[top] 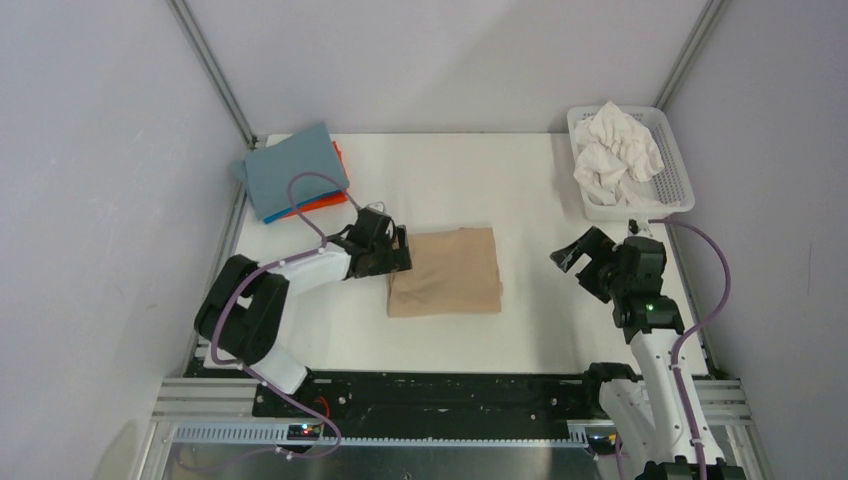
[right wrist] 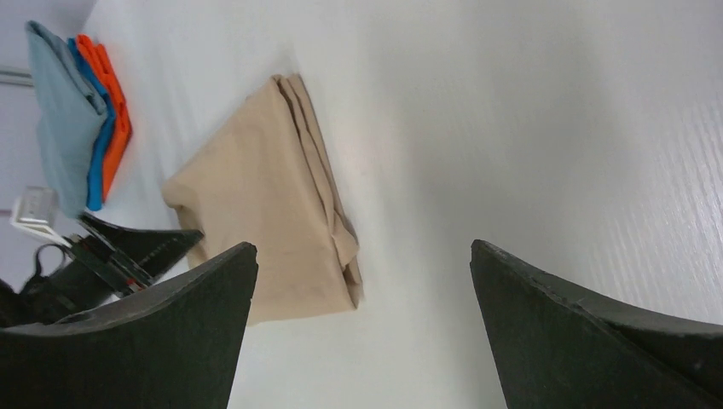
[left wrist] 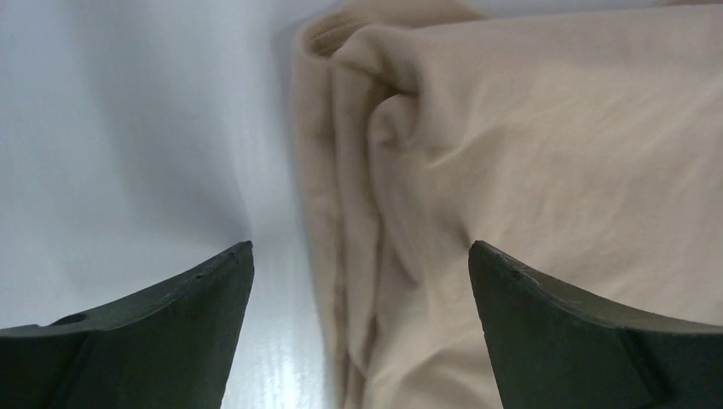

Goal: Fold and stack the t-shirts
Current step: Put the neatly folded tshirt into the corner of the board with the left arm

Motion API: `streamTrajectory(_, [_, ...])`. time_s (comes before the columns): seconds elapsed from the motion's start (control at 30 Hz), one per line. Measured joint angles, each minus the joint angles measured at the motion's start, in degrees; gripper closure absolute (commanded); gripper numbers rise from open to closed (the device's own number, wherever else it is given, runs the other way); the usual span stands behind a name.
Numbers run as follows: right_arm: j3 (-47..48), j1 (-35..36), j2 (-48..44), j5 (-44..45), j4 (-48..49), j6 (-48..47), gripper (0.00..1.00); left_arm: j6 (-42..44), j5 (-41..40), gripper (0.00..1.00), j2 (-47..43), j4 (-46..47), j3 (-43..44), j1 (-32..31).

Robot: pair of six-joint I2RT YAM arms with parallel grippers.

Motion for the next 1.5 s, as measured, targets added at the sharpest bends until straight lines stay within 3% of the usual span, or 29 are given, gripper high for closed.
streamTrajectory(0.1, [-0.1, -0.2, 0.9, 0.3, -1.1, -0.9, 0.00, 0.2, 0.8, 0.12, 2.3, 0.2, 2.2, -0.2])
streamTrajectory(0.2, [-0.3, -0.4, 2.7, 0.3, -1.4, -1.4, 0.01, 0.2, 0.8, 0.31, 4.1, 0.7, 3.4, -1.0])
streamTrajectory(0.37, [-0.8, -0.6, 4.2, 0.3, -1.5, -1.5, 0.01, -0.1, -2.2, 0.54, 7.1, 1.1, 5.6, -3.9])
streamTrajectory(0.43, [-1.1, -0.8, 4.2, 0.6, -1.5, -1.5, 0.00, -0.3, -4.4, 0.68, 8.6, 0.8, 7.1, -5.7])
streamTrajectory(0.47, [-1.3, -0.8, 4.1, 0.7, -1.4, -1.4, 0.01, -0.7, -5.4, 0.84, 9.2, 0.7, 7.7, -6.5])
streamTrajectory(0.53, [-1.7, -0.9, 3.5, 1.4, -1.4, -1.4, 0.01, -1.4, -7.3, 0.98, 10.7, 0.3, 9.6, -8.2])
streamTrajectory(0.8, [-3.5, -1.2, -2.8, 4.0, -1.1, -0.3, 0.00, -1.4, -17.6, 1.00, 14.7, -7.5, 16.9, -10.7])
streamTrajectory(1.07, [-5.3, -1.2, -5.8, 5.3, -0.3, 1.6, 0.01, 4.7, -32.1, 1.00, 15.0, -16.0, 25.2, -9.2])
streamTrajectory(1.2, [-5.3, -1.2, -6.0, 5.3, -0.3, 1.7, 0.01, 9.7, -35.5, 1.00, 15.0, -16.9, 30.9, -6.2])
streamTrajectory(1.5, [-5.4, -1.2, -5.4, 6.1, -0.2, 1.7, 0.01, 24.0, -35.0, 1.00, 17.4, -15.2, 44.0, 4.4])
